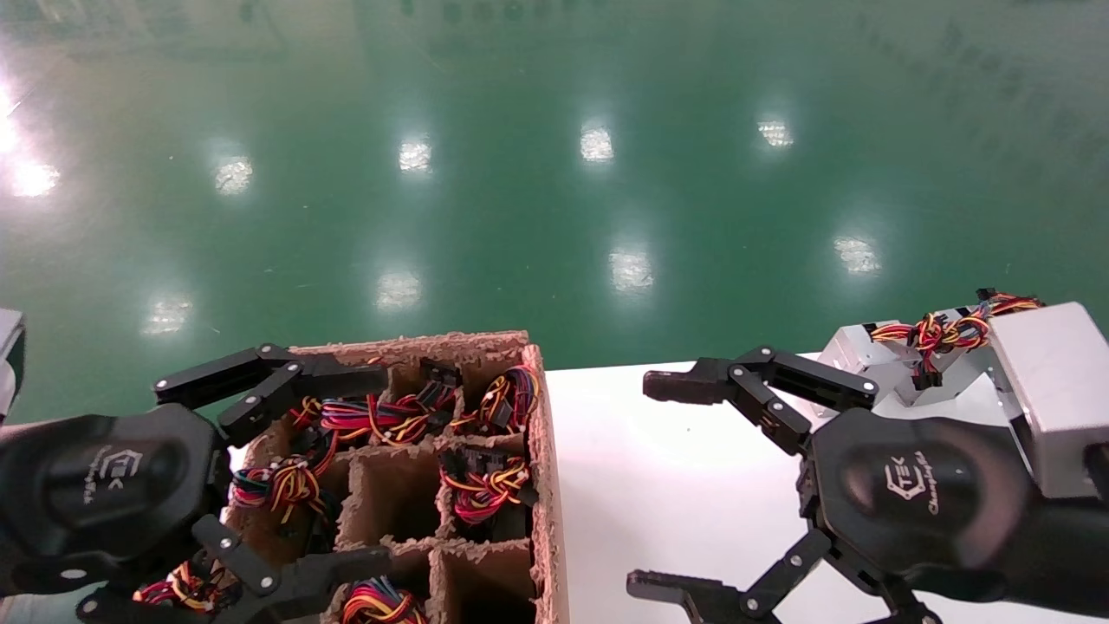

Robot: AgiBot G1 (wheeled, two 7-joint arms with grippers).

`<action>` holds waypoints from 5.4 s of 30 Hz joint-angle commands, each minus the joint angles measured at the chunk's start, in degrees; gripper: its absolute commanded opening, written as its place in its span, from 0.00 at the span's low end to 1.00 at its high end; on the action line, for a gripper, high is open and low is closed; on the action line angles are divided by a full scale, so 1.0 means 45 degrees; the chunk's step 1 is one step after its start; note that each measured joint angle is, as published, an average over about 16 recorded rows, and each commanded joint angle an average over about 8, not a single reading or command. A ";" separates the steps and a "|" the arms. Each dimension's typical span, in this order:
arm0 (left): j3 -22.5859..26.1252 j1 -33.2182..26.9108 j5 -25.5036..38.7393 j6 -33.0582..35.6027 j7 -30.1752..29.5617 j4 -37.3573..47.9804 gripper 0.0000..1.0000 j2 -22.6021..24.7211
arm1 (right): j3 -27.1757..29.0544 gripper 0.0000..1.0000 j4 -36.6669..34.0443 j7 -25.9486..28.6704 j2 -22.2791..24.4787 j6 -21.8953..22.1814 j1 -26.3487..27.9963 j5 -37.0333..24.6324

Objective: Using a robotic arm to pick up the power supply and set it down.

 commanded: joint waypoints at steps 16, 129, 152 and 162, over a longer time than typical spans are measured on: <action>0.0000 0.0000 0.0000 0.0000 0.0000 0.0000 0.55 0.0000 | -0.0001 1.00 0.0011 0.0001 0.0001 -0.0003 -0.0006 -0.0004; 0.0002 -0.0001 -0.0001 0.0000 0.0001 0.0001 0.00 0.0000 | -0.3269 0.00 -0.5214 0.1464 -0.6177 -0.0811 0.2247 -0.2154; 0.0002 -0.0001 -0.0001 0.0000 0.0001 0.0001 0.00 0.0000 | -0.4446 0.00 -0.4033 0.0933 -0.4203 -0.1319 0.2441 0.3263; 0.0002 -0.0001 -0.0001 0.0000 0.0001 0.0001 0.00 0.0000 | -0.4570 0.00 -0.3942 0.0528 -0.3485 -0.1330 0.2729 0.5584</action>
